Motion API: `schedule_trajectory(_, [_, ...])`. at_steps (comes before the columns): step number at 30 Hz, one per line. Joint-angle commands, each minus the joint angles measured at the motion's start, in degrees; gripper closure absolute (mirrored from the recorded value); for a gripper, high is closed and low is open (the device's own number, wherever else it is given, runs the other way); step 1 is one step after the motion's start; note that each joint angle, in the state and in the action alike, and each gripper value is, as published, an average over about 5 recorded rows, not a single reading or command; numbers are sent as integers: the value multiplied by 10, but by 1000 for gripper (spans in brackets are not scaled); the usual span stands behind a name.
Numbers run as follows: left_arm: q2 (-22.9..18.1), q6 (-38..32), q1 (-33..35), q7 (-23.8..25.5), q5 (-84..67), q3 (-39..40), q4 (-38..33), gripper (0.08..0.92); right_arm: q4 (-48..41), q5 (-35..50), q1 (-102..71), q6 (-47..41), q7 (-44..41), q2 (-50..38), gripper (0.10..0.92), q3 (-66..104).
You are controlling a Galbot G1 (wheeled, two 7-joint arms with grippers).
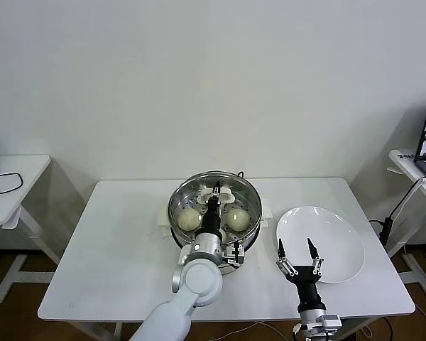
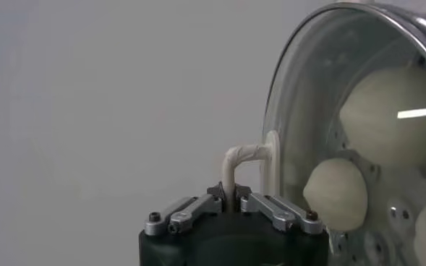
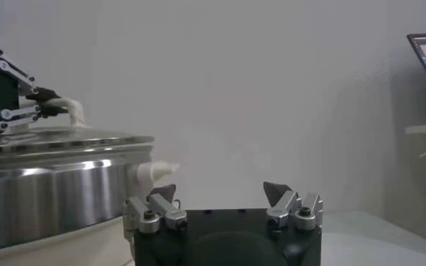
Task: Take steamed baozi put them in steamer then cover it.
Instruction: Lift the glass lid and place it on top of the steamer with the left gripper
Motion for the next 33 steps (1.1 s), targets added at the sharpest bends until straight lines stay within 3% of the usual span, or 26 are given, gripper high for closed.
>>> schedule_trajectory(1, [0,-1,2,0,-1,-3,-2,810,1,-1,0,0,0,0,203,-1])
schedule_trajectory(30, [0,-16,18,-6,0,-11,-4,809,4,-5,-1,3,-1,0,203,0])
schedule_trajectory(33, [3,-18,29,-7,1,-12,-16,768,4,-5,-1,3,-1,0,203,0])
